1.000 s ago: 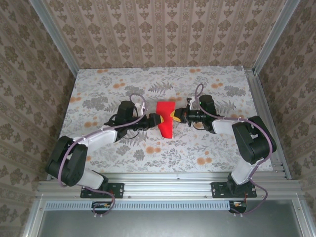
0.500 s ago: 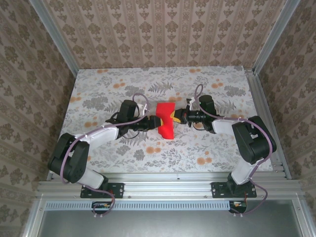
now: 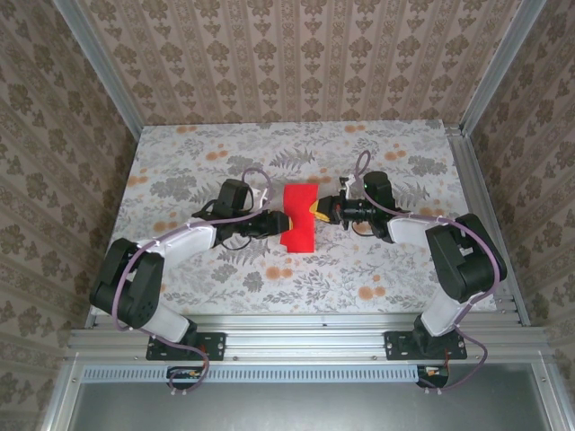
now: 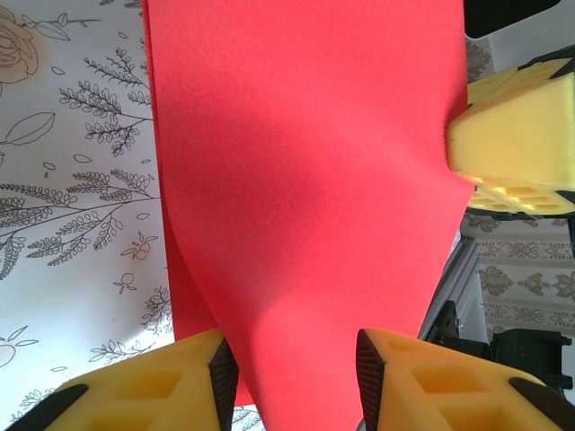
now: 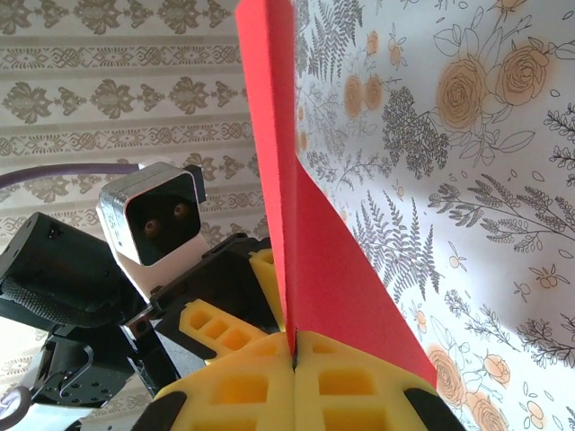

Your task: Fold a paper plane with a square sheet of paper (pick it up from the middle)

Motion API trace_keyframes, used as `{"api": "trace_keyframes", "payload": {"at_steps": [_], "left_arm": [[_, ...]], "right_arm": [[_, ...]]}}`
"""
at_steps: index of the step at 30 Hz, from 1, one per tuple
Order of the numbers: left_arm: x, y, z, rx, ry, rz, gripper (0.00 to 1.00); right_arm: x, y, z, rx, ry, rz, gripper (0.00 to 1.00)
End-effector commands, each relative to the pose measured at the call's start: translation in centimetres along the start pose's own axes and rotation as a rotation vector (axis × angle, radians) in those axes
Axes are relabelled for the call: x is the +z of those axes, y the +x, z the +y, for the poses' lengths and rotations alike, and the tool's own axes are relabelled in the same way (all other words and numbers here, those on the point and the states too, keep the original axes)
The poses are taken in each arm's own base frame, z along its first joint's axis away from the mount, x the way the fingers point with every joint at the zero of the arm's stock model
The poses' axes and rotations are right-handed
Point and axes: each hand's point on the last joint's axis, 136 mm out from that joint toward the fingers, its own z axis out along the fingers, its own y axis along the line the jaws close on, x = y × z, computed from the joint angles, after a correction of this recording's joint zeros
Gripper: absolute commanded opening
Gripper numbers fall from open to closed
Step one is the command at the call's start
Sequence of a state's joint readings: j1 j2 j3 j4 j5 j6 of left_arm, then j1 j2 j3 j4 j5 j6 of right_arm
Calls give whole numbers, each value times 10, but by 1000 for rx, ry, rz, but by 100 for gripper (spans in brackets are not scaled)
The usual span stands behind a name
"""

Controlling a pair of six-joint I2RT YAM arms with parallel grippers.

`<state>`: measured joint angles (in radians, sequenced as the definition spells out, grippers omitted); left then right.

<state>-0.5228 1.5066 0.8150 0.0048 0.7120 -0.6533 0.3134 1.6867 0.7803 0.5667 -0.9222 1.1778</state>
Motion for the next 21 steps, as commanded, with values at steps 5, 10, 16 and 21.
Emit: {"api": "trace_keyframes", "payload": {"at_steps": [5, 10, 16, 21], "left_arm": [[-2, -6, -18, 5, 81, -24, 33], [-1, 3, -13, -9, 66, -6, 24], [1, 8, -5, -18, 38, 11, 17], [2, 10, -1, -23, 20, 18, 13]], "right_arm": [[1, 5, -2, -11, 3, 17, 1], [3, 3, -3, -11, 0, 12, 1], [2, 4, -6, -3, 4, 10, 1], [3, 7, -13, 5, 15, 17, 1]]}}
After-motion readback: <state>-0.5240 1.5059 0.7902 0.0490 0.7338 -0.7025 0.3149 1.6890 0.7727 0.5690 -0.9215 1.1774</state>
